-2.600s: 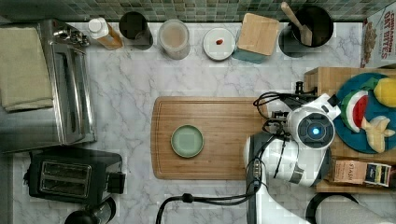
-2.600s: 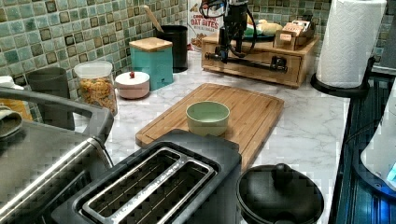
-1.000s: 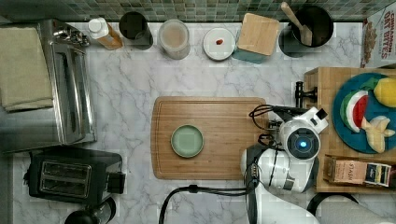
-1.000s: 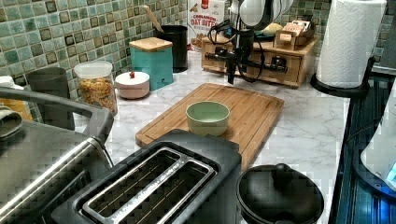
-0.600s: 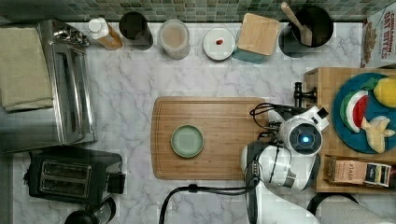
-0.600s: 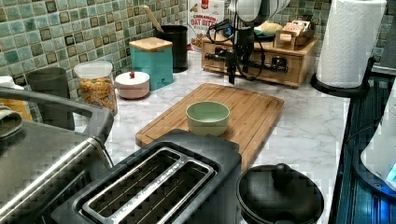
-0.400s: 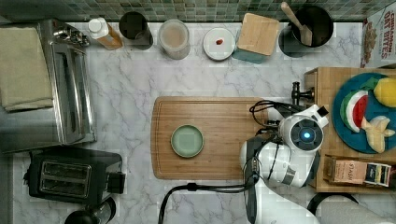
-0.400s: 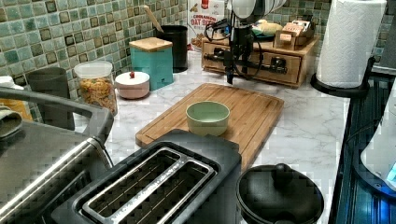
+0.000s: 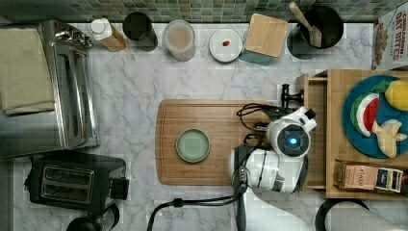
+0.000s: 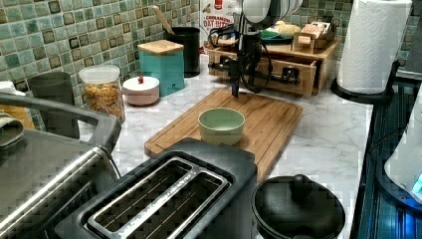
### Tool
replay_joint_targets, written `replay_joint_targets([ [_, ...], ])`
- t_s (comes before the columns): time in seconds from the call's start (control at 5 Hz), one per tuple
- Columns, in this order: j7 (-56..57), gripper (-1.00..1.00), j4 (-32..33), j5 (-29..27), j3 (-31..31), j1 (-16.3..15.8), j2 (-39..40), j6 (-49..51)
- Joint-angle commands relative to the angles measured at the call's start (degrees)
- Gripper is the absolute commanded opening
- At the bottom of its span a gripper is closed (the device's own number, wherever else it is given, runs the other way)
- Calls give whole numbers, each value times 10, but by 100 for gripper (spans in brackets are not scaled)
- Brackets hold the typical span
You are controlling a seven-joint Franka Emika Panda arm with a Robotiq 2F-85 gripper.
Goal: Open the drawer.
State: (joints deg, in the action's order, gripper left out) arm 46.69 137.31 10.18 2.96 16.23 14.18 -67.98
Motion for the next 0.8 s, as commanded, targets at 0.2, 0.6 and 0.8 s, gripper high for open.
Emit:
replay_joint_targets([
  [0.2,-124,100,38,-28,-128,-145,-42,55],
  [0.6,-210,100,42,29,-114,-173,-32,18],
  [0.8,-211,100,42,31,-118,-168,-32,18],
])
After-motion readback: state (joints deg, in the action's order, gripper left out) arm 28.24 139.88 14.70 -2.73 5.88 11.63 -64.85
